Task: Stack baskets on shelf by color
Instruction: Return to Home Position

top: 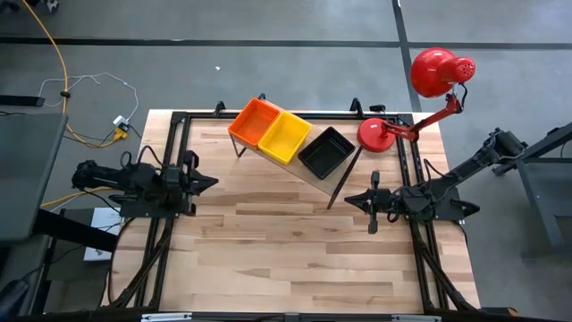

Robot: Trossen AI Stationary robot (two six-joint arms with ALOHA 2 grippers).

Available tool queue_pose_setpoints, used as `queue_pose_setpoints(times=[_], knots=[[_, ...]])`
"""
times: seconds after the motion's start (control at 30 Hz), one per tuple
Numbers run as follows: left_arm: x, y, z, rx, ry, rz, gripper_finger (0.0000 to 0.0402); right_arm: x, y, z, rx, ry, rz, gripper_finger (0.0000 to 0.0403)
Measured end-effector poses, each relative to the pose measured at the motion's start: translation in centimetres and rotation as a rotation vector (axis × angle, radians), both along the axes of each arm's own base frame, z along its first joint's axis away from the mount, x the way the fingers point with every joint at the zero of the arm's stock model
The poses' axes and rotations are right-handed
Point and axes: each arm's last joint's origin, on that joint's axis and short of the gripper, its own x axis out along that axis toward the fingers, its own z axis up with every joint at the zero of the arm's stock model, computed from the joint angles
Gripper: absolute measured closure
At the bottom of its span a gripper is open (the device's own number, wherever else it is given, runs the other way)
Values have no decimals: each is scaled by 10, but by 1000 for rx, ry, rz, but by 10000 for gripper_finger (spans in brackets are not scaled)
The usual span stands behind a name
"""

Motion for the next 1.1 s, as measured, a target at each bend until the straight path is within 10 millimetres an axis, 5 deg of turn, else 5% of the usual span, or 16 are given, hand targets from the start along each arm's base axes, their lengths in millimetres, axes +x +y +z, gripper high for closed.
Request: queue_pose_setpoints(times=[1.1], knots=[[8,-1,-27,-40,28,-16,401,0,1,0,44,-3,17,402]])
